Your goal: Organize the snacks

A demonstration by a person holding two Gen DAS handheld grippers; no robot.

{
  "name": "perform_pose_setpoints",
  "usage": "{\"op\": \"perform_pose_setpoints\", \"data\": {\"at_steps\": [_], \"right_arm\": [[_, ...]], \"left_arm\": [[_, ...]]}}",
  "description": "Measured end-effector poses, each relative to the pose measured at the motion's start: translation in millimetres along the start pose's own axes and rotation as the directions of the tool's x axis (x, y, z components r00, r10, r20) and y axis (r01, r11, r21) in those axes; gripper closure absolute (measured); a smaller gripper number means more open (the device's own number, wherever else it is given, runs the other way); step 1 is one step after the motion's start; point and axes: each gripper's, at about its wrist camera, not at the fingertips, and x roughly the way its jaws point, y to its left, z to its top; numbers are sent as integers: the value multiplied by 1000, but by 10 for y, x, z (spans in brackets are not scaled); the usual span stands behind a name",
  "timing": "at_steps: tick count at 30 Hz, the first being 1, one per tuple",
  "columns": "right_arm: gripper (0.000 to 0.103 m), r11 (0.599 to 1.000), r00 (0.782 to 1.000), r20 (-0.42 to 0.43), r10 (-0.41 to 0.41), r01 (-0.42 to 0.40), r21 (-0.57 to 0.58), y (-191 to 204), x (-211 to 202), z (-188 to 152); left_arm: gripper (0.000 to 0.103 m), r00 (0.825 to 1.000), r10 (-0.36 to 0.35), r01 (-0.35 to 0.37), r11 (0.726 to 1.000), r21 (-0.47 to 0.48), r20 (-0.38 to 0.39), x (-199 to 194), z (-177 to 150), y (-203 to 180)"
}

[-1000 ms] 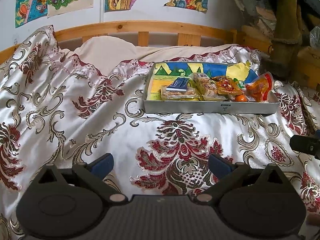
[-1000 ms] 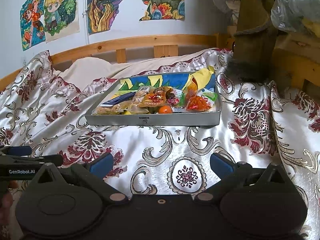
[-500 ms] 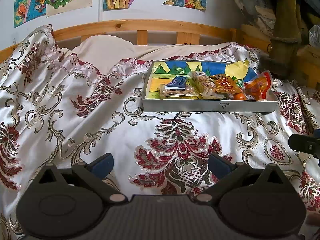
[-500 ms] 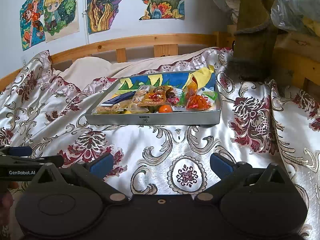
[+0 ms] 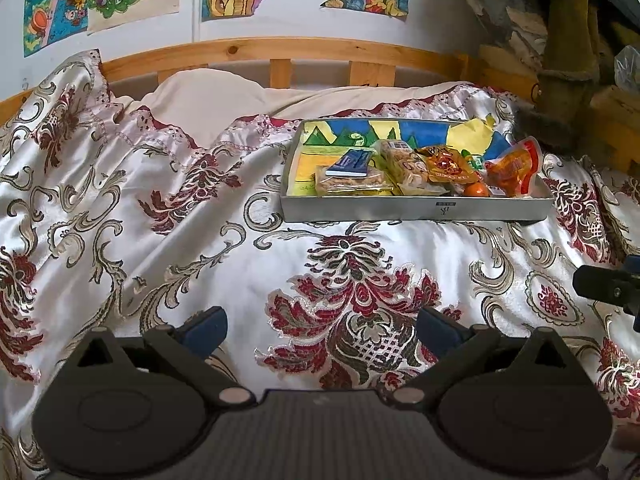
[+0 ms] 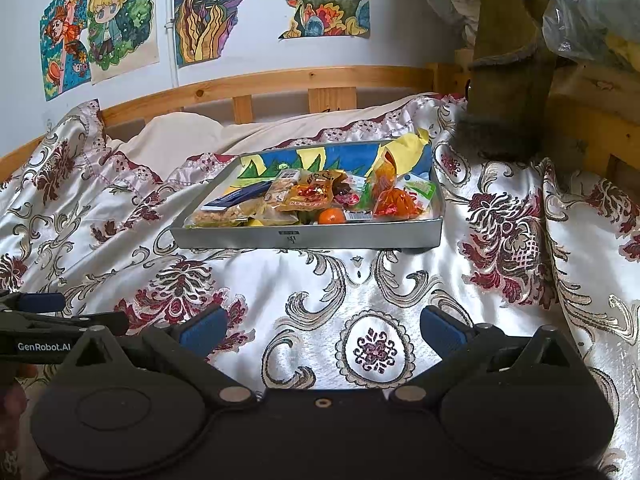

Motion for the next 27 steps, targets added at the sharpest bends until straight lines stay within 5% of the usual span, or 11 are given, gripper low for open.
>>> {"op": "perform_pose_setpoints", "data": {"at_steps": [27], "right_arm": [[1,1000,1000,-6,11,-11,3,25,7,-45]], "left_arm": [[0,999,-6,5,1000,-19,-39,7,-33,-2]]}}
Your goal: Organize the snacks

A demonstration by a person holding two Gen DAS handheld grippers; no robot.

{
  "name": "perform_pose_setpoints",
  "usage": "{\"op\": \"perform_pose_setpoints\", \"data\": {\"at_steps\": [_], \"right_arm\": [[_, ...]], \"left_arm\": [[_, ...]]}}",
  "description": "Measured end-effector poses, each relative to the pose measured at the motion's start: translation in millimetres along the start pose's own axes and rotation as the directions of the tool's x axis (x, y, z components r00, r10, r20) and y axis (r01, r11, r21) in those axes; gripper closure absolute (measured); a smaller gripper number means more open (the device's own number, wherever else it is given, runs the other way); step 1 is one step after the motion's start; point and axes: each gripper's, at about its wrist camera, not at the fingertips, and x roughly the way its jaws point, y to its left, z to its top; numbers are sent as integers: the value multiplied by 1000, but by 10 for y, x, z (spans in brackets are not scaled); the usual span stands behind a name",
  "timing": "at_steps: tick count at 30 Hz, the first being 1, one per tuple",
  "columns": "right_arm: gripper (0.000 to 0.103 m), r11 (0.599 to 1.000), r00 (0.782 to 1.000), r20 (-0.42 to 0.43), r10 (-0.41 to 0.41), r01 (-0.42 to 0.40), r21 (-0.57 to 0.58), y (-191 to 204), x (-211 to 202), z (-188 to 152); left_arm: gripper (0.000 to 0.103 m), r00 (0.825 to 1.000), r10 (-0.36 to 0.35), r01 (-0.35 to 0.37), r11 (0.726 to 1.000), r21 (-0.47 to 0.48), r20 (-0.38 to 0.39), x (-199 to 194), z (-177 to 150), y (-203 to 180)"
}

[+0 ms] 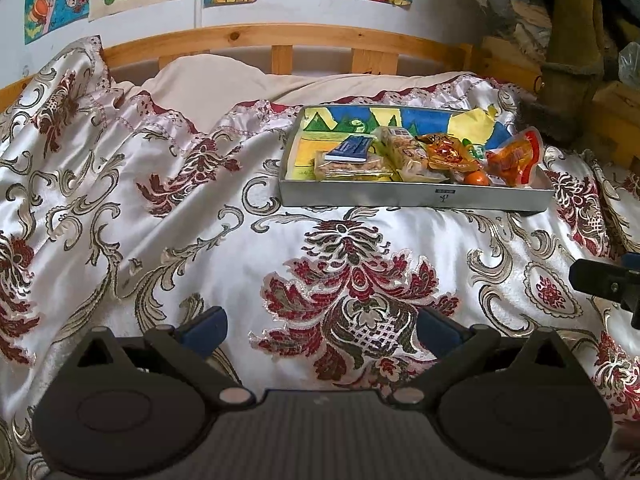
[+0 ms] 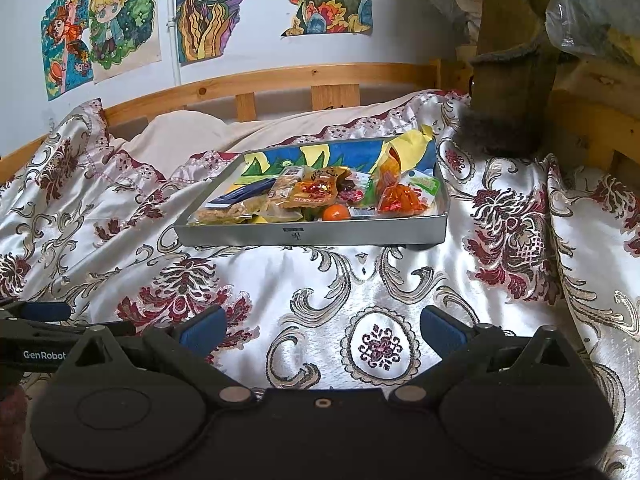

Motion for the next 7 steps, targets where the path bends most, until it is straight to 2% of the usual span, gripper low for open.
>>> {"op": "perform_pose_setpoints", "data": {"at_steps": [7], "right_arm": [[1,1000,1000,-6,1,-1,-1,-9,6,17]], "left_arm": [[0,1000,-6,6,1000,16,4,-11,5,-27]]}}
